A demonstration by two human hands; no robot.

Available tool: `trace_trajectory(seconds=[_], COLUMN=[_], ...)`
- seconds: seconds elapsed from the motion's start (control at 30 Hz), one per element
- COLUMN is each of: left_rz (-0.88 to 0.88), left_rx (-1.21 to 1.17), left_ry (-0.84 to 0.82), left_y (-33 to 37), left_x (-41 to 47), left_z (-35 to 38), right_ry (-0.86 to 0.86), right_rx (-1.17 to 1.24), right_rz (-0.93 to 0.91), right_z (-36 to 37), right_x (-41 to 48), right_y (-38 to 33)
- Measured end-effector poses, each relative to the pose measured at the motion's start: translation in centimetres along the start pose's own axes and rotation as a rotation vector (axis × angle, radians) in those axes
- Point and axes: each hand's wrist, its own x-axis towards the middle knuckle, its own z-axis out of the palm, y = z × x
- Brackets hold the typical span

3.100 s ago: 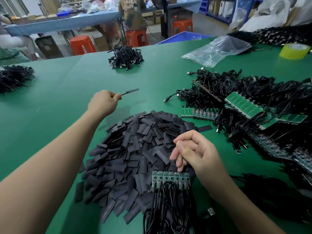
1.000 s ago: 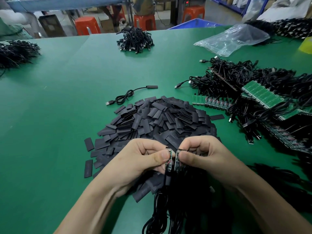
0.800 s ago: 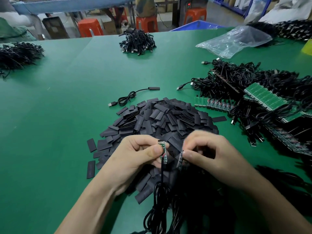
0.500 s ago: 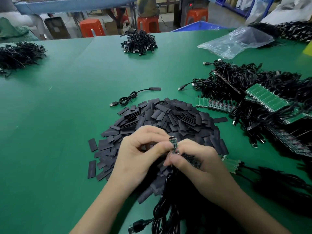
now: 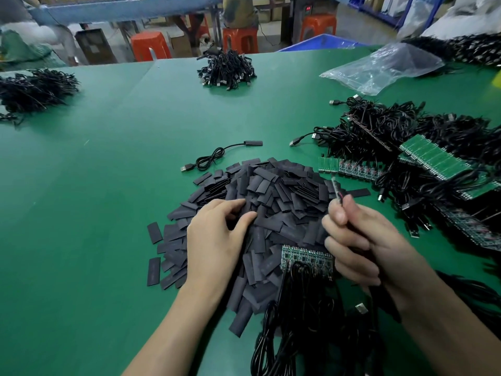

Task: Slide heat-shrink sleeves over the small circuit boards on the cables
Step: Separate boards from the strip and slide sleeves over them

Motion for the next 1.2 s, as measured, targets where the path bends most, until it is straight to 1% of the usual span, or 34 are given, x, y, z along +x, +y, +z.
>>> trace_trajectory(seconds=[0.1,0.2,0.33,0.43,0.47,0.53,0.57,0.63,0.7,0.73,0.83,0.93,1.0,1.13,1.2], left_rz=[0.006,0.027,0.08,0.053,0.019,-0.051,-0.061,-0.029,0.034,0.085,0.277,0.388,0.395,0.296,0.262], left_rx=[-0.048,-0.068,-0.133,-0.306,-0.393,-0.601,-0.684,-0.758,-0.724,-0.673,-0.476,-0.342,-0.334,-0.38,-0.388], left_ry=[0.0,-0.005,-0.009,-0.005,-0.034,-0.144,-0.205,-0.302,-0.347,-0.341,-0.262,-0.186,-0.162,-0.109,-0.083], left_y=[-0.2,-0.6,-0.6,-0.2,0.0,0.6,0.9,1.3,1.6,1.7,1.9,2.2,2.2,1.8,1.7], left_x=[-0.4,-1.0,-1.3,-1.1,-1.1,-1.2,-1.3,-1.7,-2.0,-2.1,-2.3,-2.6,-2.7,-2.3,-2.1], left_z=[-0.6,-1.1,-1.6,-2.0,-2.1,-2.2,-2.3,-2.2,-2.0,-1.9,-1.7,-1.5,-1.5,-1.9,-2.1], right_ry=[0.083,0.109,0.135,0.177,0.192,0.22,0.232,0.251,0.253,0.254,0.266,0.264,0.262,0.299,0.277], right_rx=[-0.243,-0.4,-0.472,-0.544,-0.582,-0.631,-0.654,-0.736,-0.797,-0.809,-0.847,-0.919,-0.927,-0.849,-0.908], right_rz=[0.036,0.054,0.037,0.013,0.003,-0.022,-0.04,-0.085,-0.121,-0.133,-0.173,-0.19,-0.185,-0.16,-0.135], right_z=[-0.4,-0.6,-0.5,-0.3,-0.1,0.1,0.2,0.4,0.3,0.2,0.2,0.3,0.4,0.2,0.0], right_x=[0.2,0.5,0.5,0.5,0.5,0.4,0.4,0.4,0.4,0.3,0.3,0.3,0.3,0.2,0.1], right_y=[0.8,1.6,1.6,1.6,1.7,2.0,2.1,2.5,2.7,2.7,2.7,2.9,2.9,2.1,1.7])
